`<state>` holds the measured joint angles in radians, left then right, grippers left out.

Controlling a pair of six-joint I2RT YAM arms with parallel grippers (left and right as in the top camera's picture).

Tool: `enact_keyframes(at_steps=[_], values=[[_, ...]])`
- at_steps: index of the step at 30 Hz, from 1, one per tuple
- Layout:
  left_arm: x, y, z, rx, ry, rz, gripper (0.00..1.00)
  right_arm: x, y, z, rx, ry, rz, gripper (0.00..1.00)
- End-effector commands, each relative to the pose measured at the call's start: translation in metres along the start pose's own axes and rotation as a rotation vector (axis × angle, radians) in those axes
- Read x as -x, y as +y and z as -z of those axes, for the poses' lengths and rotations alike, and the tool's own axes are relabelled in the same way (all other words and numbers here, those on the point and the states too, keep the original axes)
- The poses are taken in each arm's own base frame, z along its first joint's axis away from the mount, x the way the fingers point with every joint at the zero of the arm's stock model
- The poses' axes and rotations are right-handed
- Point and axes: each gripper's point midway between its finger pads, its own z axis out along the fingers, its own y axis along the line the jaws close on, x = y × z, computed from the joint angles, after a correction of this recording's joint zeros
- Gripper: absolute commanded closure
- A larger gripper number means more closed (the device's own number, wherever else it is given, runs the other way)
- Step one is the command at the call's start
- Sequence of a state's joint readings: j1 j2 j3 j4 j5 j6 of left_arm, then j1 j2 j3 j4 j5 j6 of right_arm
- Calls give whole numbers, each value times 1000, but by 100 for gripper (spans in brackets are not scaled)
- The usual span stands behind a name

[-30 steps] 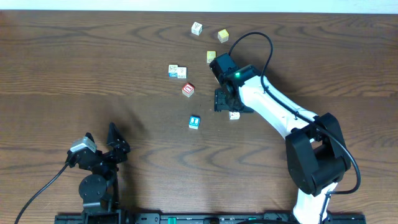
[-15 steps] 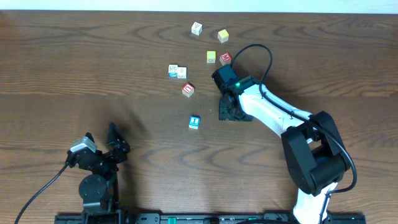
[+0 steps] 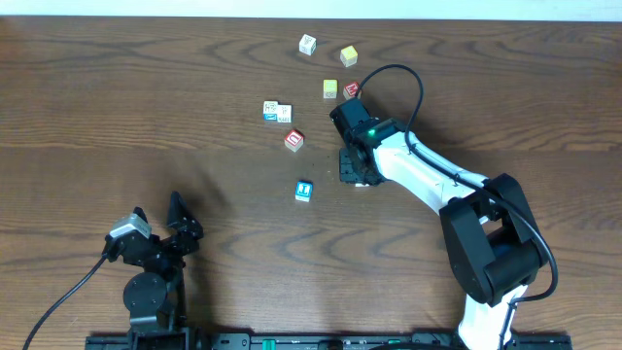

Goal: Lift 4 blocks

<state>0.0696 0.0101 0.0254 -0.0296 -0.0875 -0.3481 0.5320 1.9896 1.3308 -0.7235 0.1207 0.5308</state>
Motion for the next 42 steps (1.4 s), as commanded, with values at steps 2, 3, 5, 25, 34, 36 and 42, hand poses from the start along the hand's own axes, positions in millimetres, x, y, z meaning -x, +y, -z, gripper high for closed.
enact_keyframes(at_steps=[2, 3, 5, 25, 34, 36, 42], values=[[-16, 8, -1, 26, 45, 0, 21, -4, 0, -3, -7, 11, 15, 74], [-16, 8, -1, 26, 45, 0, 21, -5, -1, -3, -11, 17, 15, 76], [-16, 8, -1, 26, 45, 0, 22, -10, -3, -3, -21, 35, 14, 83], [-16, 8, -1, 26, 45, 0, 22, -27, 12, 47, 71, 57, -7, 96], [-16, 8, -1, 26, 45, 0, 21, -54, 50, 55, 39, 11, 75, 96], [-16, 8, -1, 26, 45, 0, 21, -59, 56, 55, 25, -6, 90, 95], [-16, 8, -1, 26, 45, 0, 21, -67, 53, 46, -26, -46, 74, 93]])
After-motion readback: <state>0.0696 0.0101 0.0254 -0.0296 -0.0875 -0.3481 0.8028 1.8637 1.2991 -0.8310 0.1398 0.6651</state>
